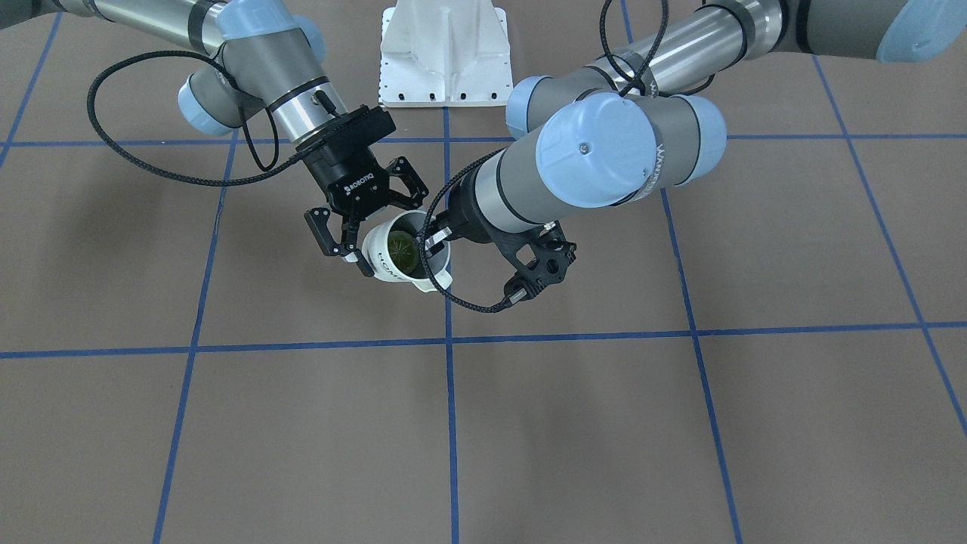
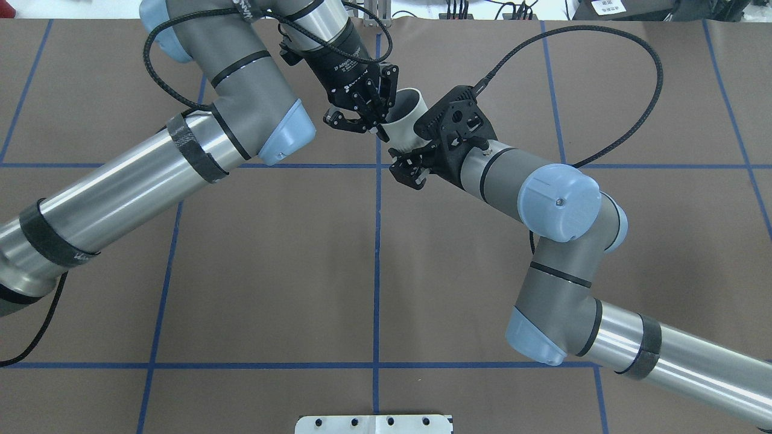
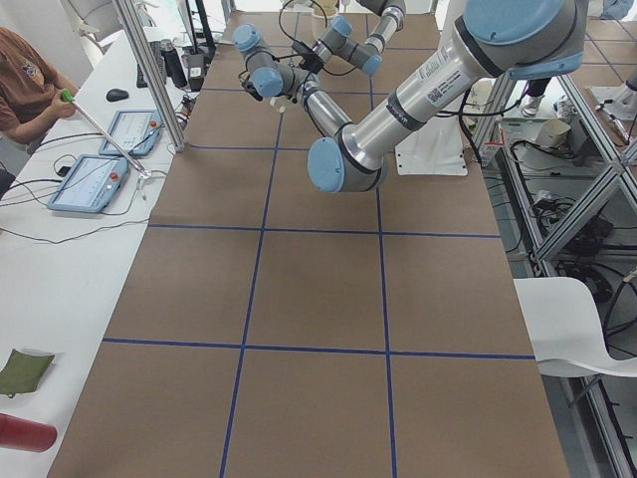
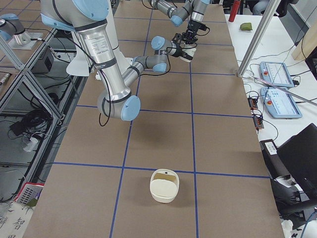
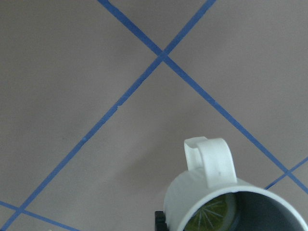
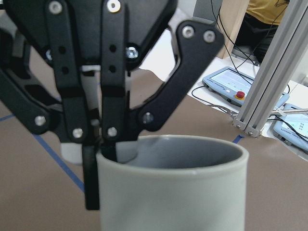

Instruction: Left arm hands cup to right arm to dump lemon

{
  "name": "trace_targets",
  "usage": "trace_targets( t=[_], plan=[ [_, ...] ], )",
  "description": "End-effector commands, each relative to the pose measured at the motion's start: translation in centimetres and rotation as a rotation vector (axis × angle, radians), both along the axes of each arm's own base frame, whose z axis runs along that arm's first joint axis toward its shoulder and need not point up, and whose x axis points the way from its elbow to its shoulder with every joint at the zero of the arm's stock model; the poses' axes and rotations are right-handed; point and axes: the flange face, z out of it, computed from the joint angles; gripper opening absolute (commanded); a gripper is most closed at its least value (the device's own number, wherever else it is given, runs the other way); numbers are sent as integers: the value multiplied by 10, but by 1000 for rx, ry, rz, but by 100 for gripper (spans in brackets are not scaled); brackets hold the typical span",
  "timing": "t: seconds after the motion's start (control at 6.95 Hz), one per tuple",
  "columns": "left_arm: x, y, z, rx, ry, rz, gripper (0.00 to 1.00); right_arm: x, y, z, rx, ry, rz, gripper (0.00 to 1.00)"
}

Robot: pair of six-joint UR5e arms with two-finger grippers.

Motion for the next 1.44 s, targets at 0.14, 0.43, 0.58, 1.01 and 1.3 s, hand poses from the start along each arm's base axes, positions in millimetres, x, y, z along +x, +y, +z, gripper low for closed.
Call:
trace_targets(
  t=[0.14,0.43,0.58,1.01,1.3],
  plan=[
    [-3,4,-3,11,12,3,0,-3,0,1,-60,-20,4,33],
    [-15,18,3,122,93,10,100,-4,3,0,-110,-49,7,0],
    [-17,19,3,123,97,12,100,-2,2,0,-109,-48,8,0],
    [-47,-4,4,120,88,-41,100,9,5,9,-111,-44,13,0],
    [-88,-36,25,110,61,-123,100,43,8,34,-113,-20,39,0]
  ],
)
